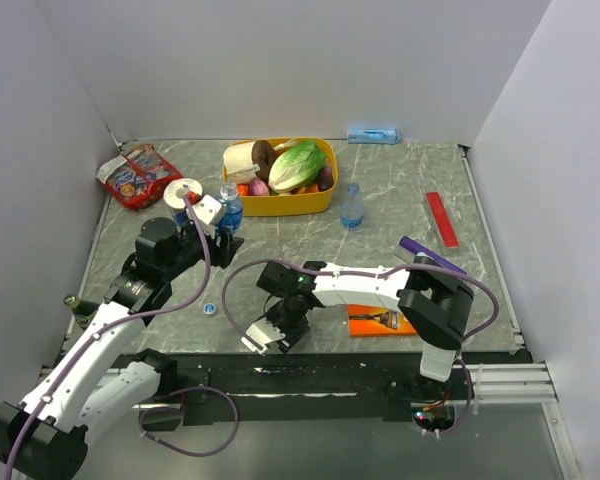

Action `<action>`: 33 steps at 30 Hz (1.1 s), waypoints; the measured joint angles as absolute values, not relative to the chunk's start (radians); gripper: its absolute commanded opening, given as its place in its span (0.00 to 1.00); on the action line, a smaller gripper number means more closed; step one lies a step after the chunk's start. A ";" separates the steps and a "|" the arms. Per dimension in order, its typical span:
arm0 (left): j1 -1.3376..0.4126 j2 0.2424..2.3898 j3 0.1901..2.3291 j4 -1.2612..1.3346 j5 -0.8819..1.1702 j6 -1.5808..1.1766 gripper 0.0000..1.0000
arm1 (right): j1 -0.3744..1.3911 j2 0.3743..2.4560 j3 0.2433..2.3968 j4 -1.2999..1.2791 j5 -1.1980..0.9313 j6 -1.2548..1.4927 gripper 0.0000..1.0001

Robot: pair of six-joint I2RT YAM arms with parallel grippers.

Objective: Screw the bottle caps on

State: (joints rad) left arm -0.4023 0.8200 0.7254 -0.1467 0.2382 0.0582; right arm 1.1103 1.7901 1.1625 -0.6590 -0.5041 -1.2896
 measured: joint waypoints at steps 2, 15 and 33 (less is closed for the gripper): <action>-0.402 0.820 0.721 -0.148 0.239 0.056 0.01 | 1.109 1.790 1.158 -0.660 -0.496 -1.289 0.58; -0.391 0.836 0.717 -0.130 0.250 0.032 0.02 | 1.066 1.813 1.157 -0.665 -0.460 -1.277 0.54; -0.389 0.848 0.702 -0.115 0.252 0.029 0.02 | 1.062 1.850 1.197 -0.671 -0.481 -1.272 0.53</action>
